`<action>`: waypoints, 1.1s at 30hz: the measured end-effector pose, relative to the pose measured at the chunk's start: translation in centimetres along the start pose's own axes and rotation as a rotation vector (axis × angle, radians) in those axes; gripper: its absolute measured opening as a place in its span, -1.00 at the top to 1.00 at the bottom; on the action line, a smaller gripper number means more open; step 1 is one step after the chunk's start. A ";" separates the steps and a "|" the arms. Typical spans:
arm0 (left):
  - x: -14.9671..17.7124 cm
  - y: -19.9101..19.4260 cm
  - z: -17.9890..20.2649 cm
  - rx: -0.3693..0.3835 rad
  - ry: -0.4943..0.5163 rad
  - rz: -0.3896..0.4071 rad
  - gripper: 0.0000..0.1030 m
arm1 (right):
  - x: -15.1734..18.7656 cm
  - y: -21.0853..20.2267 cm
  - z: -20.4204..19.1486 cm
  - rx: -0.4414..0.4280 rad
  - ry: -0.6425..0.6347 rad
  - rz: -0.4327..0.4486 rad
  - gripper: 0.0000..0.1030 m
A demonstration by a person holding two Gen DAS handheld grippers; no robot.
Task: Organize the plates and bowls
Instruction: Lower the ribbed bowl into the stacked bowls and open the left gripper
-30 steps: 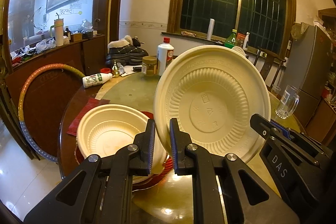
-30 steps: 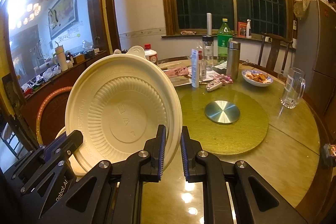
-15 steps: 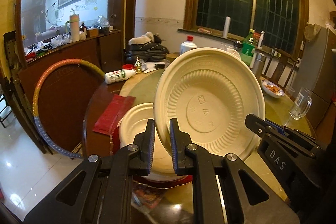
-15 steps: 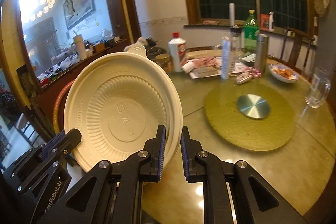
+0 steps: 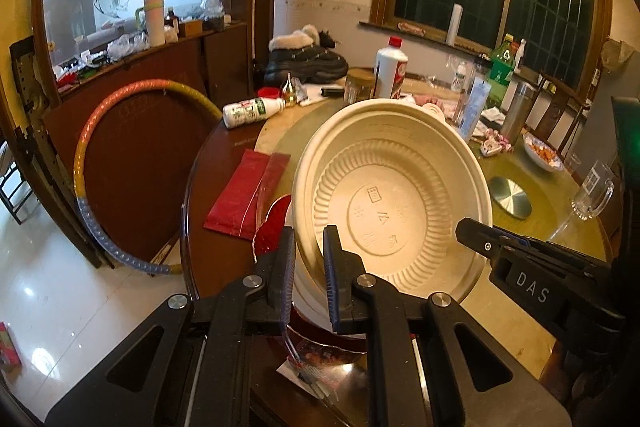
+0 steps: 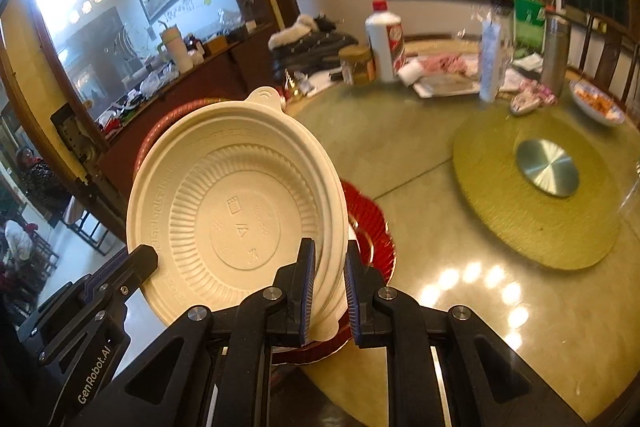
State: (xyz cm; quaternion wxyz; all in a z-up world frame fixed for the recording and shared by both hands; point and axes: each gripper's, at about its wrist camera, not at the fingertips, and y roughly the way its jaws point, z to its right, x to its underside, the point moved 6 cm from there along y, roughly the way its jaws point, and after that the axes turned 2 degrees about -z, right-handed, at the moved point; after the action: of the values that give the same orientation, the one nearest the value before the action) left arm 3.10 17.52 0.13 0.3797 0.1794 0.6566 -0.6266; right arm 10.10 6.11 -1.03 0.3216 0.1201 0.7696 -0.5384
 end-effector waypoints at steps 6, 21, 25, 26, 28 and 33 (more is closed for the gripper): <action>0.1 1.3 -0.6 -0.002 -0.003 -0.047 0.77 | 0.5 1.8 0.0 -0.014 0.009 -0.064 0.72; 0.8 2.7 -2.3 0.029 -0.071 -0.143 0.31 | 1.1 3.5 -0.9 -0.018 -0.022 -0.156 0.05; -0.1 1.4 -3.3 0.009 -0.125 -0.077 -0.20 | 0.5 2.6 -1.0 -0.030 -0.020 -0.116 -0.33; -0.5 0.7 -3.6 -0.003 -0.136 -0.047 -0.24 | 0.2 2.0 -1.0 -0.033 -0.016 -0.092 -0.36; -0.9 -0.4 -3.8 -0.007 -0.150 0.002 -0.49 | -0.2 1.3 -0.8 -0.039 -0.003 -0.064 -0.43; -1.2 -2.5 -2.9 -0.071 -0.099 0.103 -0.62 | -0.4 -0.1 -0.5 -0.074 0.022 -0.015 -0.56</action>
State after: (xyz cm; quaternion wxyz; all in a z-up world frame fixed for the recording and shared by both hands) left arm 1.31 20.18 2.47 0.4494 0.1683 0.6487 -0.5907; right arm 10.19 6.59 -0.59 0.3131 0.1082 0.7934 -0.5107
